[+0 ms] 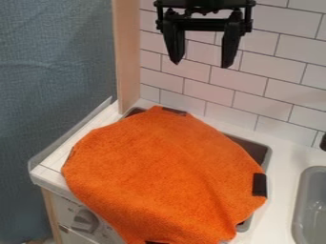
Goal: Folded the cloth from top right to bottom left
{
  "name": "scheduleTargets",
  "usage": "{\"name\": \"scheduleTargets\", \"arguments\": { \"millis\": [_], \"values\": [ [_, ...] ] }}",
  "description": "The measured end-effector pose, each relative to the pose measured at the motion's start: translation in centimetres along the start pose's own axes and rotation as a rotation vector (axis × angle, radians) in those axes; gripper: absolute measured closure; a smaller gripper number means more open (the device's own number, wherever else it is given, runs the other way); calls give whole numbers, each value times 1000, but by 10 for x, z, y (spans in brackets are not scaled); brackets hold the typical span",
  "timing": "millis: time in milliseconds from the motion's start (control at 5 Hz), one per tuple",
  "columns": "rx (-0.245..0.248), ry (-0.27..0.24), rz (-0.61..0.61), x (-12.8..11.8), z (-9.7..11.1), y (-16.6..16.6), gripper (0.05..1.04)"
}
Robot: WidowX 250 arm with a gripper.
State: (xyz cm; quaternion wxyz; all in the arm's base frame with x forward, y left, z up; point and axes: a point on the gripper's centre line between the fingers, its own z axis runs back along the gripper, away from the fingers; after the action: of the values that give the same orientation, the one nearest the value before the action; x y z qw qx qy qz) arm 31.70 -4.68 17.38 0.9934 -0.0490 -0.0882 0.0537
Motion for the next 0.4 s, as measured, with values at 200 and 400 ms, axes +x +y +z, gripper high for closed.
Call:
{"name": "scheduleTargets", "arguments": {
  "millis": [200,400],
  "values": [
    [3,31,5,-3,-10,-1,84],
    [20,39,3,-3,-21,-12,84]
  ]
}}
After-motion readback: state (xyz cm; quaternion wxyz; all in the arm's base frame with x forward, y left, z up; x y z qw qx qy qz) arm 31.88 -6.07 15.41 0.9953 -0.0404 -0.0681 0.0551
